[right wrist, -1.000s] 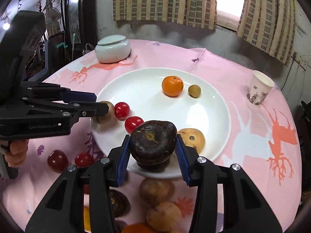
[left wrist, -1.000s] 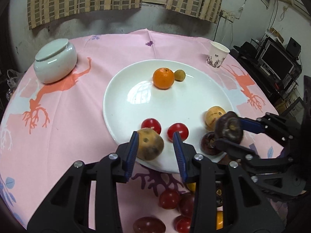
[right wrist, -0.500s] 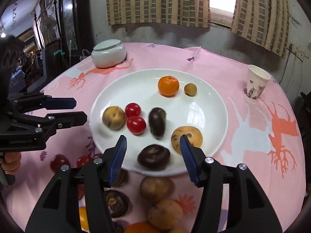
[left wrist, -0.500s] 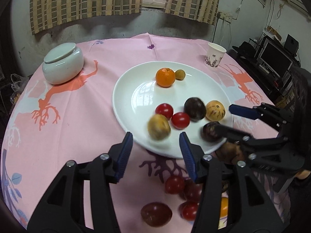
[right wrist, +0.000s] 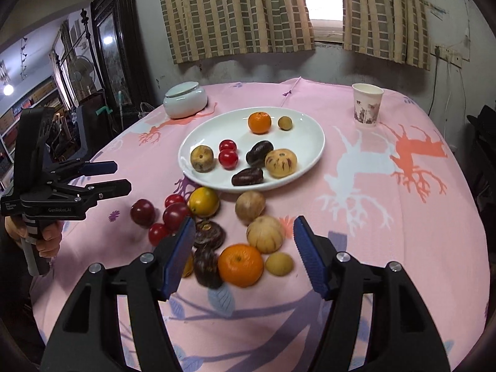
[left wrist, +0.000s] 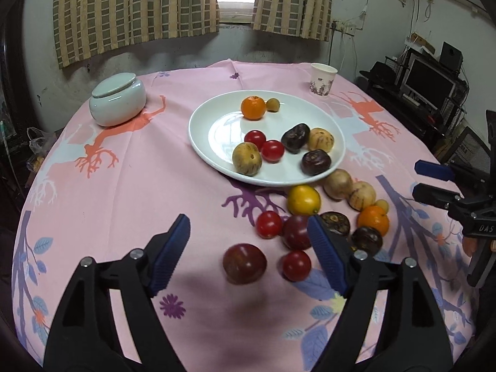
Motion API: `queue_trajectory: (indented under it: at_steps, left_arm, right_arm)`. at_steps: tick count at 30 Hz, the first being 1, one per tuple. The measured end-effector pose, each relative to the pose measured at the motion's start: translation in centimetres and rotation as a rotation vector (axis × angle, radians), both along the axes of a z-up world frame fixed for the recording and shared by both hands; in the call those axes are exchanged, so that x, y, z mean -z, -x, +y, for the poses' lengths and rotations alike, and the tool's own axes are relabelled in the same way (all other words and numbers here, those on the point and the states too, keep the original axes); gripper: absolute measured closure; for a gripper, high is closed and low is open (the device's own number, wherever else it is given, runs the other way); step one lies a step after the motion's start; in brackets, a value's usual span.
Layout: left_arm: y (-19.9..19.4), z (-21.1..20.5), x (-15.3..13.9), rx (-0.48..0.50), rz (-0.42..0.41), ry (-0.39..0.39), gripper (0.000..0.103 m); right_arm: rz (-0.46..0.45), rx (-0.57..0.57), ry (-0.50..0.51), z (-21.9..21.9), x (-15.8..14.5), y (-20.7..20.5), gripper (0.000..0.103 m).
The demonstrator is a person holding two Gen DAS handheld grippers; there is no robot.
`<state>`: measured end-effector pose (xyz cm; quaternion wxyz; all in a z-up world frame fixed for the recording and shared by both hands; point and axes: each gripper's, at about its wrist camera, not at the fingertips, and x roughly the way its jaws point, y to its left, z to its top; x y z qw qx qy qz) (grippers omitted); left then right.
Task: Organize fruits
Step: 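Move both open tools back over the fruit cluster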
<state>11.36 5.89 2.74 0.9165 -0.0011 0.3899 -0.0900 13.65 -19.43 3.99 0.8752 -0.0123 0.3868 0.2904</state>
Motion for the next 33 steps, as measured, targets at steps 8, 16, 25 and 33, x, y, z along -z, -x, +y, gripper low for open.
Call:
queue_trajectory:
  at_steps: [8, 16, 25, 33]
  left_arm:
    - [2.0, -1.2, 0.8, 0.016, -0.038, -0.032, 0.018]
    - [1.2, -0.3, 2.9, 0.015, 0.009, -0.063, 0.018]
    - [-0.9, 1.1, 6.5, -0.04, 0.115, -0.009, 0.036]
    - [-1.1, 0.7, 7.5, -0.033, 0.11, -0.004, 0.039]
  right_arm:
    - [0.027, -0.055, -0.006, 1.8, 0.9, 2.3, 0.036]
    - [0.067, -0.109, -0.115, 1.0, 2.5, 1.9, 0.036]
    - [0.075, -0.181, -0.079, 2.2, 2.8, 2.9, 0.036]
    - [0.076, -0.203, -0.072, 2.4, 2.8, 3.3, 0.036]
